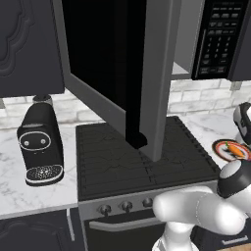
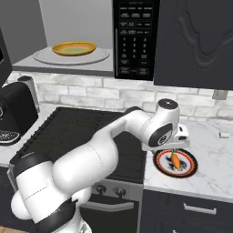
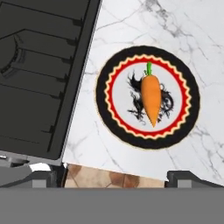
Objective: Pick the carrot from the counter and place it in the microwave. Then turn on the microwave.
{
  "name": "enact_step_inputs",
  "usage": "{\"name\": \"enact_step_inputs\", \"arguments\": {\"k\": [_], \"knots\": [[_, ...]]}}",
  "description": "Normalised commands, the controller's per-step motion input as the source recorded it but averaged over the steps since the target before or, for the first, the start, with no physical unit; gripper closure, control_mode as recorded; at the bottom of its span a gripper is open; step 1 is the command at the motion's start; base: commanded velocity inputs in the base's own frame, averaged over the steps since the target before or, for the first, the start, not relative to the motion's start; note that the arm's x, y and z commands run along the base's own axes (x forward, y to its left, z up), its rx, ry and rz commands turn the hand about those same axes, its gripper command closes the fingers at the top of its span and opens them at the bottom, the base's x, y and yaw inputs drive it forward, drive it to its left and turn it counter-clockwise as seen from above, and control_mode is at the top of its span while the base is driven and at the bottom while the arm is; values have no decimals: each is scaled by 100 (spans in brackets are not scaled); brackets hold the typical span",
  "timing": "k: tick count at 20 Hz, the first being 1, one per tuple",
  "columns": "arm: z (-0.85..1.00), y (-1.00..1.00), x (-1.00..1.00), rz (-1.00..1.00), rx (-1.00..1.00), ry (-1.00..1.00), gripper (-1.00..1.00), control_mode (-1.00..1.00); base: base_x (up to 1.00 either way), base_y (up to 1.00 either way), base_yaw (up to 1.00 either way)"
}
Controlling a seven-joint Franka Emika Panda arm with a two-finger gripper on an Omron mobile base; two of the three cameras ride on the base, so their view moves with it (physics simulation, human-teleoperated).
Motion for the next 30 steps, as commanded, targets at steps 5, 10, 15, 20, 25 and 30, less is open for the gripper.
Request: {"name": "enact_step_inputs", "arguments": {"k": [5,10,15,20,25,30], "knots": [[-28,-1,20,0,0,0,-100,-100,0,0,0],[-28,-3,23,0,0,0,-100,-100,0,0,0],[-26,-6,28,0,0,0,-100,-100,0,0,0],[-18,-7,30,0,1,0,-100,-100,0,0,0],[-5,-22,21,0,4,0,-100,-100,0,0,0],[0,-38,12,0,6,1,-100,-100,0,0,0]]}}
